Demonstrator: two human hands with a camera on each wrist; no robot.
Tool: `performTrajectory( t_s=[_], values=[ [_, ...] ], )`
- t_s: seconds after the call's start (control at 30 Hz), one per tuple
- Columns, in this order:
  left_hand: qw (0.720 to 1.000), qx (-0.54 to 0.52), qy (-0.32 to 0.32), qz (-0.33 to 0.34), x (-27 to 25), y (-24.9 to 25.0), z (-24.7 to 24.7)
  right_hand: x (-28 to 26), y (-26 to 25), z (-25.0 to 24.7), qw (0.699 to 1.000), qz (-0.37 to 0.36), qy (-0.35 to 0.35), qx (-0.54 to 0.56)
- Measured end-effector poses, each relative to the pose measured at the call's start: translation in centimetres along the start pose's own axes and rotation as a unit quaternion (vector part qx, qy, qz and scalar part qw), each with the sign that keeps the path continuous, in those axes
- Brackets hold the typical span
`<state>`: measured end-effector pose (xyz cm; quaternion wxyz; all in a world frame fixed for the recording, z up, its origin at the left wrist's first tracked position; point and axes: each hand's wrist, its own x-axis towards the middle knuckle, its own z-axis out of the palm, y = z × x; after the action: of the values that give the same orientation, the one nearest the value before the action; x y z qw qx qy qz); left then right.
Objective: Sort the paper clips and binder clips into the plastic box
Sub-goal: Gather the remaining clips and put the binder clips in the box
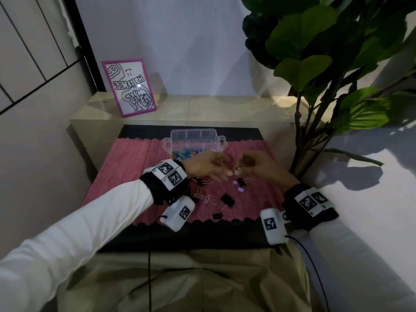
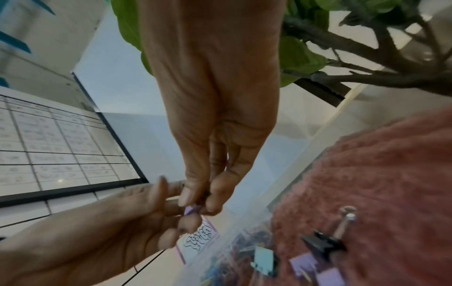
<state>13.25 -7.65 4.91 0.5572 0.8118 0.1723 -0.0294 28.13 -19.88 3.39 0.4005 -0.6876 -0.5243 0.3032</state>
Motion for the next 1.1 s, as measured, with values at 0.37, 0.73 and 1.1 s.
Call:
performTrajectory(
  t_s=[0.37, 0.73, 1.1],
  values=[
    [0.991, -0.115, 0.056, 0.029, -1.0, -0.8, -1.9, 0.1, -2.1, 1.1, 0.993, -0.006, 0.024, 0.118],
    [0.991, -0.071, 0.094, 0.059, -2.6, -1.4, -2.3, -0.4, -2.9, 0.7, 0.991, -0.057, 0.123, 0.013],
    [0.97, 0.228, 0.082, 0.008, -2.9, -4.2, -3.7, -0.8, -0.4, 1.2, 0.963, 0.053, 0.117, 0.235]
  ],
)
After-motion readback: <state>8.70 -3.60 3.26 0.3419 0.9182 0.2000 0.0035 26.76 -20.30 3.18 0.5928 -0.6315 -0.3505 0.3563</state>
